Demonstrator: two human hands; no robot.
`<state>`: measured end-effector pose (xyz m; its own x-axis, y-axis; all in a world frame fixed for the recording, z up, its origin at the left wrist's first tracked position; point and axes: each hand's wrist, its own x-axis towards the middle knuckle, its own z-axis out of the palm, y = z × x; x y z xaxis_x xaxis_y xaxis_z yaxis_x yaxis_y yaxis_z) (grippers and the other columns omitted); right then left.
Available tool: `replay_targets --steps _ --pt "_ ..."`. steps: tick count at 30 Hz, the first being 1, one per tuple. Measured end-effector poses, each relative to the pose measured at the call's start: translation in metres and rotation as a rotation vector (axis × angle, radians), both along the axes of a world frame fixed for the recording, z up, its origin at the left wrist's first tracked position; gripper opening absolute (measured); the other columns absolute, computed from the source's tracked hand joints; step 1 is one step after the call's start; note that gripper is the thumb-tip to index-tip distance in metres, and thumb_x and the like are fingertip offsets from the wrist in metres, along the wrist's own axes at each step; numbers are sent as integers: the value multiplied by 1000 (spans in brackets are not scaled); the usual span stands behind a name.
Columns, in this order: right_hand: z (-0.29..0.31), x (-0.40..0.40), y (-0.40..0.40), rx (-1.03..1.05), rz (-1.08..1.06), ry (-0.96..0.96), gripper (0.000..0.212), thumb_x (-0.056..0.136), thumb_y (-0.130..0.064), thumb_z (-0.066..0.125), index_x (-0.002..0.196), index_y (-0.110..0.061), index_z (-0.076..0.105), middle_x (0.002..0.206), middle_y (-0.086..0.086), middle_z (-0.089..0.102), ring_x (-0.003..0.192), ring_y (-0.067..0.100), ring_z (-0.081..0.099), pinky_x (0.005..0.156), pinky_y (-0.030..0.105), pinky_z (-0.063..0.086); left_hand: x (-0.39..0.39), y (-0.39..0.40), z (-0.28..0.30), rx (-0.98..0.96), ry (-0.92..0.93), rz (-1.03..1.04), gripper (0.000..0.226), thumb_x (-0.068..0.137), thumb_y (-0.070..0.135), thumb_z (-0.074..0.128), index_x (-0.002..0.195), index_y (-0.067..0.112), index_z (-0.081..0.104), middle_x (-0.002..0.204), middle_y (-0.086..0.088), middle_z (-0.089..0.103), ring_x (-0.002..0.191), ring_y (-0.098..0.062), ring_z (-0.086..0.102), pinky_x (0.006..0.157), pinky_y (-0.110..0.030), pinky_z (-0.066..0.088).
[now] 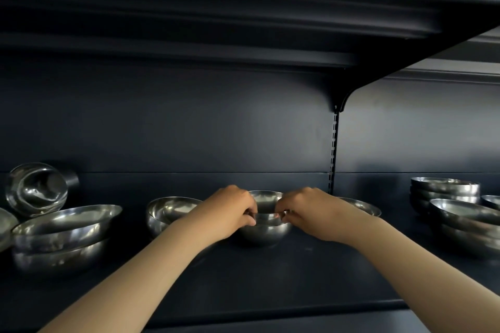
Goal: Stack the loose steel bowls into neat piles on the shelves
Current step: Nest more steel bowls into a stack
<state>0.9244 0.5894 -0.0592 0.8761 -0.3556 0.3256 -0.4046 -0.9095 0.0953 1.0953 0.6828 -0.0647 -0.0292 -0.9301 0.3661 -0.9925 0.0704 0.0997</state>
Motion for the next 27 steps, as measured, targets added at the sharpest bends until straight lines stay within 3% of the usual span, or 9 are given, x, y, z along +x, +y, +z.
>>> replay_targets --steps 5,9,20,24,27 --pt "-3 0 -6 46 34 -39 14 89 -23 57 100 -24 64 96 -11 60 81 8 52 72 22 39 4 2 0 17 10 9 10 88 26 63 94 20 68 81 10 57 77 -8 55 63 -20 38" --pt "-6 -1 -14 90 3 -17 18 84 -29 64 101 -28 63 100 -8 63 78 4 51 71 23 42 3 0 0 47 -17 31 7 84 24 68 90 20 66 76 12 50 76 -10 54 58 -19 38" --pt "-3 -25 -29 73 -108 24 14 84 -30 64 97 -29 62 94 -8 60 79 7 51 67 22 36 -24 -20 -4 22 58 -22 9 86 20 66 93 15 67 93 0 65 85 -16 60 72 -28 47" --pt "-2 -34 -34 57 -161 63 9 84 -29 62 92 -31 60 85 -13 51 78 8 49 58 14 30 -36 -29 -6 6 54 -36 10 87 18 65 94 12 66 91 1 61 81 -15 55 69 -27 42" --pt "3 -30 -30 -2 -177 105 9 85 -28 60 94 -29 59 95 -8 59 82 11 52 63 19 35 -41 -30 -5 -8 49 -30 11 86 18 65 95 11 66 96 -2 62 83 -18 56 68 -28 41"
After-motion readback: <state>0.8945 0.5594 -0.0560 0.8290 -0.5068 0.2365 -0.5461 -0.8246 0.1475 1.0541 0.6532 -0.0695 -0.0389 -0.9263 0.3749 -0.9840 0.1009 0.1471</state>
